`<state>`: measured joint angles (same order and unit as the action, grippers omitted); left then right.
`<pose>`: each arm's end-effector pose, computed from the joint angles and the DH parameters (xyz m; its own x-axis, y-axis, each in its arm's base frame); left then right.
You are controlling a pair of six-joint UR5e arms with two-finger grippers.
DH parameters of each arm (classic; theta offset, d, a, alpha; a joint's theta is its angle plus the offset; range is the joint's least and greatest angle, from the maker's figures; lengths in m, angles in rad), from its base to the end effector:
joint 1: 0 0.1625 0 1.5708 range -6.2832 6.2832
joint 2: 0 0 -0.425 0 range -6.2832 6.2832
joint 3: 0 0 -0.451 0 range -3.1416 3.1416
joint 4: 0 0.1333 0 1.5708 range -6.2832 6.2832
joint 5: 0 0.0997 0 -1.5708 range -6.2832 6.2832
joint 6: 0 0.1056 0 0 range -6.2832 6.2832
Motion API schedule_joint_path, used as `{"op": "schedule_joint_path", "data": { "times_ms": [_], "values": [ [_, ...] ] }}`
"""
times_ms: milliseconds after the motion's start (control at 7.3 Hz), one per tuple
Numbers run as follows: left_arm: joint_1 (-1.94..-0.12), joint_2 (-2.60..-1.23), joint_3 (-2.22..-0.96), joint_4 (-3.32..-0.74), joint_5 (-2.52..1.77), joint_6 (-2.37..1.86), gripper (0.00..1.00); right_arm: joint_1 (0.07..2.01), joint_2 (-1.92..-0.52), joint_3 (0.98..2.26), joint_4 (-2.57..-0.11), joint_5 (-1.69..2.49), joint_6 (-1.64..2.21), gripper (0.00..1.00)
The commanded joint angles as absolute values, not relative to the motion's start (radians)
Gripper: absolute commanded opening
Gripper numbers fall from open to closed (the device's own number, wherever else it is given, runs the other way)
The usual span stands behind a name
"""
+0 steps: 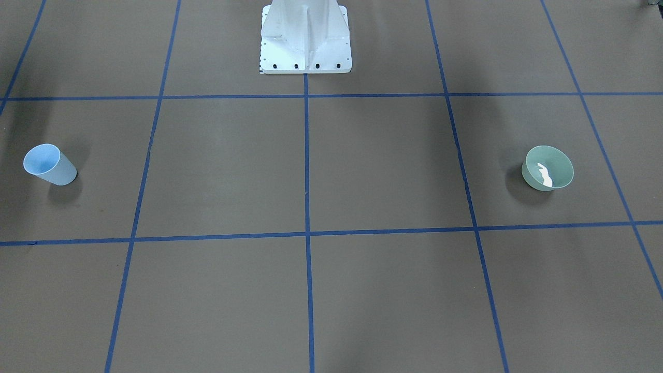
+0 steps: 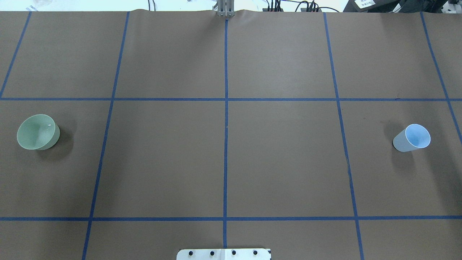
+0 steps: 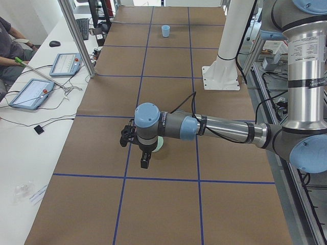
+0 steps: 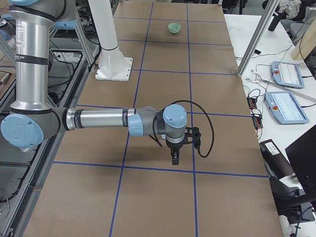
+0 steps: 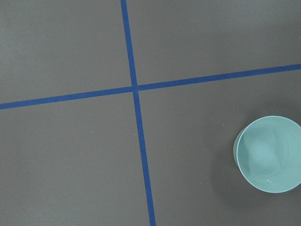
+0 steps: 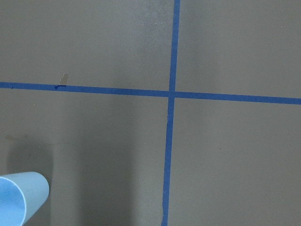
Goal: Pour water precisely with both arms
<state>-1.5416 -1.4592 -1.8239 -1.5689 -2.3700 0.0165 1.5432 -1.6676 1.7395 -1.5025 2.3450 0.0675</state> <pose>-0.0427 -0.5096 0.5803 0.6935 0.1364 -0.7074 -0.0404 0.9877 0.1508 0.0452 -0.5195 0.6139 0.7122 -0.0504 0.7001 -0.0208 0.9955 0.0927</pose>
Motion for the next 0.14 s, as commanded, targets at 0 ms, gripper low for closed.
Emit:
{"op": "schedule_joint_path", "data": {
  "times_ms": [0],
  "values": [
    [-1.542, -1.459, -1.822, -1.569, -2.37, 0.015, 1.0, 1.542, -1.646, 1.729, -1.508, 2.344, 0.067, 1.0]
  ]
}}
